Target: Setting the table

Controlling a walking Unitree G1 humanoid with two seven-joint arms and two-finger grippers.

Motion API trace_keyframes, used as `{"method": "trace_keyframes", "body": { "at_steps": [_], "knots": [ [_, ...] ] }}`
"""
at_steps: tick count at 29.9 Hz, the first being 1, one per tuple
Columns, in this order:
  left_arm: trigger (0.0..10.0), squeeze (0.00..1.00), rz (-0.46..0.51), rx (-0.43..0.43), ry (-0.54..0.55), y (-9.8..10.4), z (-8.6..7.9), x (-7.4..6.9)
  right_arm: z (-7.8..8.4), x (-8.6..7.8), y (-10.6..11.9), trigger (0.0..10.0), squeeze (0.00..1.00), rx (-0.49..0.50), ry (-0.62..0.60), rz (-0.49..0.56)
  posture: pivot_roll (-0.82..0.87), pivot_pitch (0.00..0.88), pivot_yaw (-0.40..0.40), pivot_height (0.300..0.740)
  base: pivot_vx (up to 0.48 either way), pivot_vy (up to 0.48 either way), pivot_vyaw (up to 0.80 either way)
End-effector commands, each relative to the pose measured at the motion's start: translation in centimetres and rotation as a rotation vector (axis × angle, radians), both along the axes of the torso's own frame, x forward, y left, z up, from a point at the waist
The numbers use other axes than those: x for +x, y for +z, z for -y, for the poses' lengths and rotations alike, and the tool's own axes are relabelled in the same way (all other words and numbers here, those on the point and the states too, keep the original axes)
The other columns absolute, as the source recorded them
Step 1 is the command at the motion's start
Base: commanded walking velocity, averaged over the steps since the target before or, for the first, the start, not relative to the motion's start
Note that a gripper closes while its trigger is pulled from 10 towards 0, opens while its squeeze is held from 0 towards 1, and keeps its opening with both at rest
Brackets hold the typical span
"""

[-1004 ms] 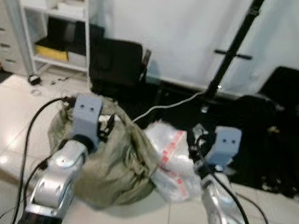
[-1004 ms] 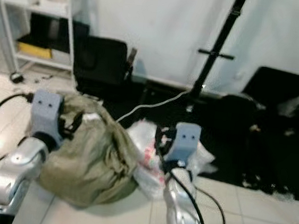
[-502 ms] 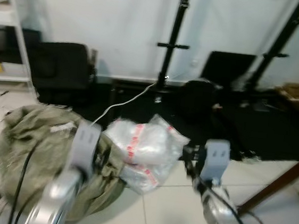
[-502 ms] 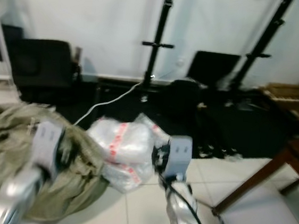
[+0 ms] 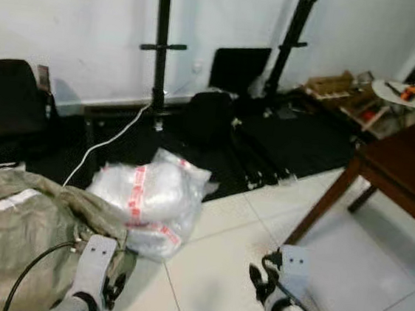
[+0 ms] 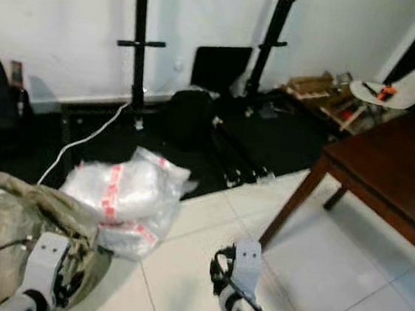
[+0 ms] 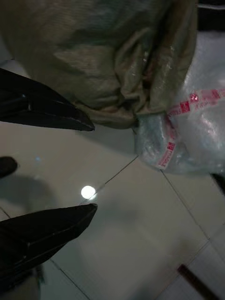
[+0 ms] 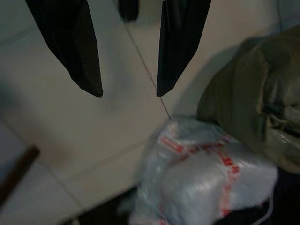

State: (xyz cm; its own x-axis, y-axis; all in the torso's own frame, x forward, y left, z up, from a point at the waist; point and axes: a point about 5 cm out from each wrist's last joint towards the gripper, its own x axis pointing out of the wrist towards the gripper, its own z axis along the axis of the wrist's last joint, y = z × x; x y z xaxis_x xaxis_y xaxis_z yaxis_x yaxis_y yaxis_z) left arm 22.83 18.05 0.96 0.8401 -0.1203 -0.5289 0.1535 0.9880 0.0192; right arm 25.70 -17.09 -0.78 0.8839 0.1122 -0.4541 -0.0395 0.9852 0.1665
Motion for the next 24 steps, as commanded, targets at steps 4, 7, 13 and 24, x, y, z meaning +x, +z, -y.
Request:
{"method": "trace_keyframes", "body": {
  "at_steps": [4, 7, 13, 24],
  "knots": [
    [10.0, 0.00, 0.001, -0.011, -0.042, -0.27, 0.62, 0.23, 1.54, -0.55, -0.71, 10.0, 0.00, -0.002, -0.073, -0.023, -0.03, 0.000, 0.041, 0.740, 0.000, 0.000, -0.80],
    [10.0, 0.00, 0.005, -0.008, -0.054, -0.30, 0.69, 0.32, 1.78, -0.66, -0.87, 10.0, 0.00, 0.006, -0.088, -0.029, -0.03, 0.000, 0.042, 0.740, 0.000, 0.000, -0.80],
    [10.0, 0.00, 0.008, -0.009, -0.063, -0.30, 0.75, 0.40, 1.88, -0.58, -0.85, 10.0, 0.00, 0.007, -0.093, -0.024, -0.03, 0.000, 0.042, 0.740, 0.000, 0.000, -0.80],
    [10.0, 0.00, 0.023, -0.003, -0.087, -0.30, 0.92, 0.58, 1.96, -0.39, -0.77, 10.0, 0.00, 0.014, -0.104, -0.006, -0.03, 0.000, 0.041, 0.740, 0.000, 0.000, -0.80]
  ]
}}
